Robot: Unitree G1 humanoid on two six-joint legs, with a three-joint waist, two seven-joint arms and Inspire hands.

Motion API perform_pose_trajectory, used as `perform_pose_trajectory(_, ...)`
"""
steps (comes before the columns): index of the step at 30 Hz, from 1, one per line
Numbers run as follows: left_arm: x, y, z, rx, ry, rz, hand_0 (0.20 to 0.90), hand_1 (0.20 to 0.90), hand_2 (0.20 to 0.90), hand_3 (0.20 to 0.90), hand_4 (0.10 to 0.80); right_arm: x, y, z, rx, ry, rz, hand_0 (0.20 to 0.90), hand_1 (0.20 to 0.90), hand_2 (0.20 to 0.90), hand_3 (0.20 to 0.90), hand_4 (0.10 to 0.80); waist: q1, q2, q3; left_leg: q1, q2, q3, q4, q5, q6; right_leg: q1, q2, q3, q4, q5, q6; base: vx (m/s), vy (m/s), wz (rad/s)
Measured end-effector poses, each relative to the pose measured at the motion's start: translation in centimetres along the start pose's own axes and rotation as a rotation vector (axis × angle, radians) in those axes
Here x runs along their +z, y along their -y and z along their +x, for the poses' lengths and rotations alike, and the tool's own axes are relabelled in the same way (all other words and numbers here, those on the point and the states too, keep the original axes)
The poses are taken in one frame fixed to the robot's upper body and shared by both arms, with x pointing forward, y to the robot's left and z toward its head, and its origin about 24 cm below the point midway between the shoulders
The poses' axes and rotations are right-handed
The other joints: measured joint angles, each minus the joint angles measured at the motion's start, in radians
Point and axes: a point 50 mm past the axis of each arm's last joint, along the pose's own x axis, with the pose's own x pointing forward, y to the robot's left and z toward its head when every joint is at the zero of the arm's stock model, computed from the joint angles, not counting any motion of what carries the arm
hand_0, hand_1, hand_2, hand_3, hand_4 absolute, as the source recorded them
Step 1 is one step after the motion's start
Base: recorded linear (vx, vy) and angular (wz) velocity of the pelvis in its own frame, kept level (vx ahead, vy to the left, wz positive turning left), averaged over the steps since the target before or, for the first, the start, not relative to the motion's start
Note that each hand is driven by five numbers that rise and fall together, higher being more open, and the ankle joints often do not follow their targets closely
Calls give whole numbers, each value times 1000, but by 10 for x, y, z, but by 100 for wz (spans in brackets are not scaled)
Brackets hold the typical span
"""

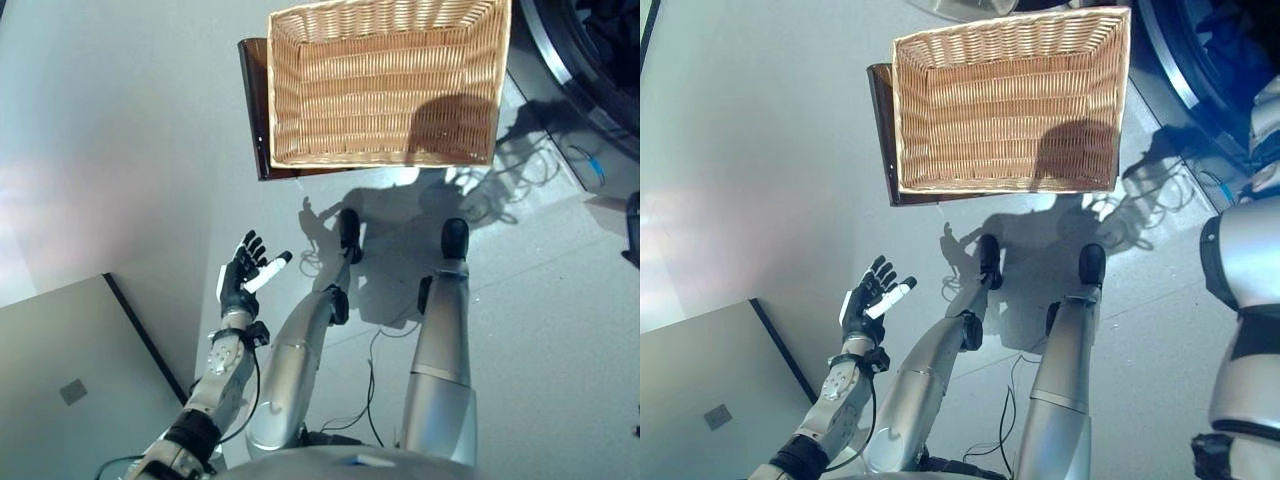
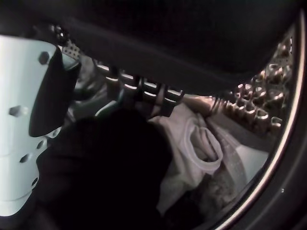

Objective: Pick up the clothes and place them into the washing machine

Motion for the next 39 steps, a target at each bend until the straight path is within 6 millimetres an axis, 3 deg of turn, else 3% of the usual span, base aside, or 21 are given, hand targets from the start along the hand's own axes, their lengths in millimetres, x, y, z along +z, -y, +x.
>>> perform_pose_trajectory(8,-2,-1,0,10,-4,8,900,900,900,900,800,-2,-18,-13,-18,85,-80,900,900,900,900,800,-1,0,0,6,11,-3,17,-6,-5,18,7,-9,-3,5,-5,-17,18,-1)
perform_pose_trajectory(20,0,-9,2,55,15,12,900,900,900,900,800,25,-43,-43,-25,232,-67,900,900,900,900,800,3,0,0,1,12,-11,33,-6,-5,36,5,-16,-32,24,2,-15,17,0)
perform_pose_trajectory(26,-1,-10,2,60,13,17,900,900,900,900,800,11,-73,-69,45,271,-126,900,900,900,900,800,1,0,0,4,11,-7,35,-7,-3,49,5,-10,-53,39,6,-22,30,-4)
perform_pose_trajectory(33,-2,-12,2,69,10,20,900,900,900,900,800,3,-92,-90,96,336,-181,900,900,900,900,800,3,0,0,3,11,-7,37,-9,0,55,4,-8,-65,44,11,-4,5,-1)
perform_pose_trajectory(39,-7,-17,3,107,-3,41,900,900,900,900,800,-15,-119,-128,184,387,-208,900,900,900,900,800,-1,0,0,28,24,-1,50,-19,11,94,9,-12,-81,47,11,-1,5,-4)
